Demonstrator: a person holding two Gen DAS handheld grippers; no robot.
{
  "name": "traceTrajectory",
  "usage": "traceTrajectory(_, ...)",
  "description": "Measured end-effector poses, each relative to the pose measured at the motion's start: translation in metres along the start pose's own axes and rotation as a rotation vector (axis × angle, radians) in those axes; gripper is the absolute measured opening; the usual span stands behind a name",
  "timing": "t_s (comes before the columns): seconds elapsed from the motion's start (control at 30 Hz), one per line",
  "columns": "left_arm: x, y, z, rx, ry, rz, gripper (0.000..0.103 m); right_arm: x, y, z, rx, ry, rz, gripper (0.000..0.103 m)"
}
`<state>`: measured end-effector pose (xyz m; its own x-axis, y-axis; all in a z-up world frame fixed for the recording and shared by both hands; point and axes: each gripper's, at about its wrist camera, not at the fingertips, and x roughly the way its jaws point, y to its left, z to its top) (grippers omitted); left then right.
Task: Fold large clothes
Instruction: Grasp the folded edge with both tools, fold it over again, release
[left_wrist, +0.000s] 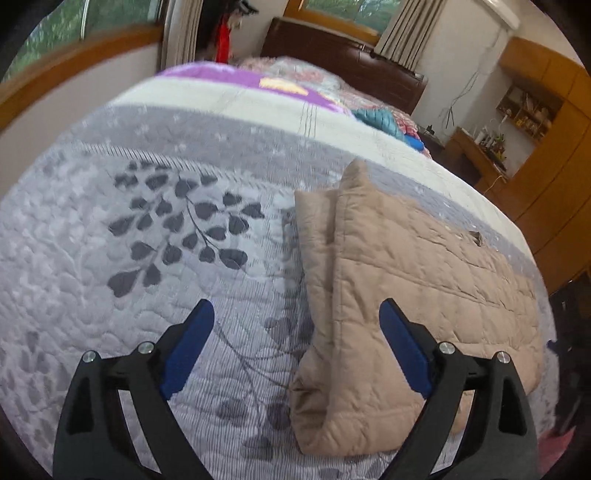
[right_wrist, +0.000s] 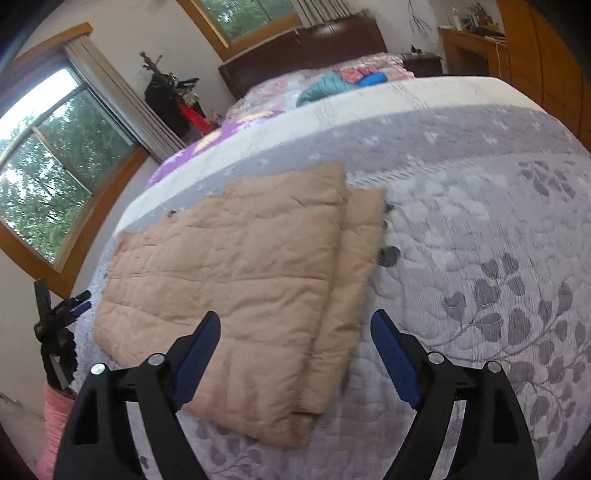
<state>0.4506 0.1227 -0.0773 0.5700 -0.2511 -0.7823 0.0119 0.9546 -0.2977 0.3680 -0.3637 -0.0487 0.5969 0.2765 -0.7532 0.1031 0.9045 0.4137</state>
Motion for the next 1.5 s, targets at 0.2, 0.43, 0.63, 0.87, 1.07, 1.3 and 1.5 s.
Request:
traceTrajectory(0.2,0.028,0.005,0.002,-0.015,0.04,-0.111,0.09,0.02,-0.013,0.0,0.05,0.027,0.043,0.084)
traceTrajectory(0.43,0.051,-0.005,0.001,0.001,0.074,-0.123,0.09,0.034,-0.018,0.005,0.075,0.061,0.081,0.084)
traceTrajectory(0.63,0.074,-0.023,0.007,0.036,0.119,-0.123,0.09,0.064,-0.021,0.012,0.112,0.147,0.054,0.085)
traceTrajectory(0.87,0.094,-0.057,0.012,0.092,0.164,-0.102,0.066,0.082,0.006,0.024,0.044,0.208,-0.05,0.057)
traceTrajectory(1.07,0.086,-0.088,0.01,0.178,0.129,-0.037,0.026,0.067,0.037,0.026,-0.012,0.197,-0.071,0.017)
traceTrajectory(1.3,0.051,-0.097,0.01,0.169,0.048,-0.058,0.014,0.037,0.058,0.028,-0.054,0.141,-0.063,0.014)
traceTrajectory(1.5,0.004,-0.108,0.009,0.175,-0.018,-0.129,0.013,-0.006,0.068,0.023,-0.102,0.093,-0.013,0.013)
